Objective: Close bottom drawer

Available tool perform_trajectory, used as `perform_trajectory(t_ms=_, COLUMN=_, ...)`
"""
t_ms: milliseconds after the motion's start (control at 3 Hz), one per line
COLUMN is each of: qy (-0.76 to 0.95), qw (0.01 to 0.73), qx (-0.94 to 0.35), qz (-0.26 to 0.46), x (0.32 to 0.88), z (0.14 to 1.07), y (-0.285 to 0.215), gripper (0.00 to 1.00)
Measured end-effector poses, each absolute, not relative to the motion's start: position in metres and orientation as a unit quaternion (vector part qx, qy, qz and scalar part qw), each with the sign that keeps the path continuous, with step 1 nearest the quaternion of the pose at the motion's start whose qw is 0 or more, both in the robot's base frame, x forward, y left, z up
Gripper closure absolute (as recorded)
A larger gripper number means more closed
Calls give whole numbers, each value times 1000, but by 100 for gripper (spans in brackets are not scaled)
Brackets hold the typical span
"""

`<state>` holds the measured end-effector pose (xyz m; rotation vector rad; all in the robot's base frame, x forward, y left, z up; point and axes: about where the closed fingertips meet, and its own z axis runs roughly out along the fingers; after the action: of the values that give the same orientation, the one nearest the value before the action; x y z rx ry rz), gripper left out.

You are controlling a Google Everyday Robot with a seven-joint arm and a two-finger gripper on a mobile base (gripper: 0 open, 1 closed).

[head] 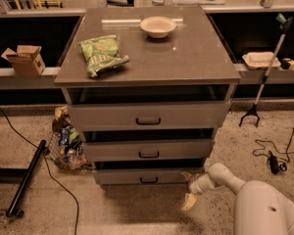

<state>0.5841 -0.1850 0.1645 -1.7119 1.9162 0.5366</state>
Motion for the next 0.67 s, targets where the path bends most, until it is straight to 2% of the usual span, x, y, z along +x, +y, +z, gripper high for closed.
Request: perform_trajectory(t_ms=667, qy=695, qw=262, qx=-635, qz=213, x=606, z=163, y=-178, gripper=0)
